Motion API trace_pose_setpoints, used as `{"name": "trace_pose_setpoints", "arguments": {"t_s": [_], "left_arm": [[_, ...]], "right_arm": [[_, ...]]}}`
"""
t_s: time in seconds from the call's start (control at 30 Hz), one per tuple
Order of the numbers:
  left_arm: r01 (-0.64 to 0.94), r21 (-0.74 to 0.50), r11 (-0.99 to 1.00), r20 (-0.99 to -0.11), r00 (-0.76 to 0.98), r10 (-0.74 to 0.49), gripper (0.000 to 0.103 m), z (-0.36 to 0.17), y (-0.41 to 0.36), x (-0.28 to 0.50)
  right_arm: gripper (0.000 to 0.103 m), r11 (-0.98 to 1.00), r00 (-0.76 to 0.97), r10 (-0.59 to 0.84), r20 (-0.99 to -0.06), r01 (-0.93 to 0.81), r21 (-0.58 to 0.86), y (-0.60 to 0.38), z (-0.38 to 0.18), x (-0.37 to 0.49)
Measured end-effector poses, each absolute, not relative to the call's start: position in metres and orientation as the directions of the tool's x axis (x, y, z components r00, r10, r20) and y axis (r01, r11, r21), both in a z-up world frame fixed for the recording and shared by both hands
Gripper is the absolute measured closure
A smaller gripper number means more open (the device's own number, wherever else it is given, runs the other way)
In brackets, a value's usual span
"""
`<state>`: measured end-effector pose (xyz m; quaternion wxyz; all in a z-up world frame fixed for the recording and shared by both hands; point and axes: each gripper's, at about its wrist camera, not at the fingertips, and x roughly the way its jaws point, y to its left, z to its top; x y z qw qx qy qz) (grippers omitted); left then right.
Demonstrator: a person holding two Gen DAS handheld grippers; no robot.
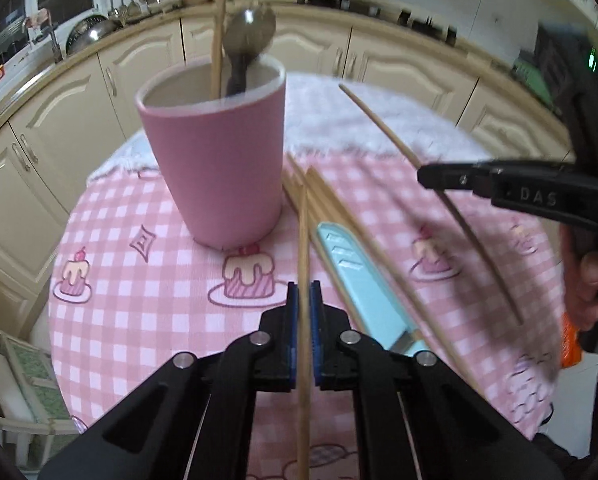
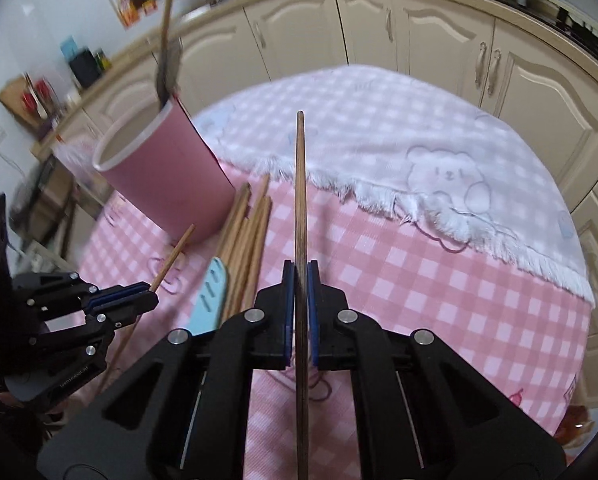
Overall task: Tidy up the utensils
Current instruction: 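Grasp a chopstick with the left tool while the right tool grasps another chopstick, then lift both chopsticks over the pink cup and drop them in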
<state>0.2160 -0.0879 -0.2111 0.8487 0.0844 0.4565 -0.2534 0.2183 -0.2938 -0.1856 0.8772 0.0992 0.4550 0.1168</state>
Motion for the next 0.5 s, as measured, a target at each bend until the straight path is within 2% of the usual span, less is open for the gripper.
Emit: {"name": "trace_pose_setpoints", "arguments": {"t_s": [0.2,0.5], "left_arm": [[0.506,-0.147,0.85,-0.689,0.564,-0.455,0.098,-0.168,-0.074,0.204],[0.486,-0.214,0.847,-0.437,0.728,-0.528,0.098,-0.096,-0.051,0.203]], "right_arm": [[0.097,0.932,0.662,0.336,-0.67,-0.132,0.337,-0.298,-0.157,0.204],[0.097,0.897,0.826,0.367,-0.428,-0.194,0.397,-0.288,-0.097,0.204]]}}
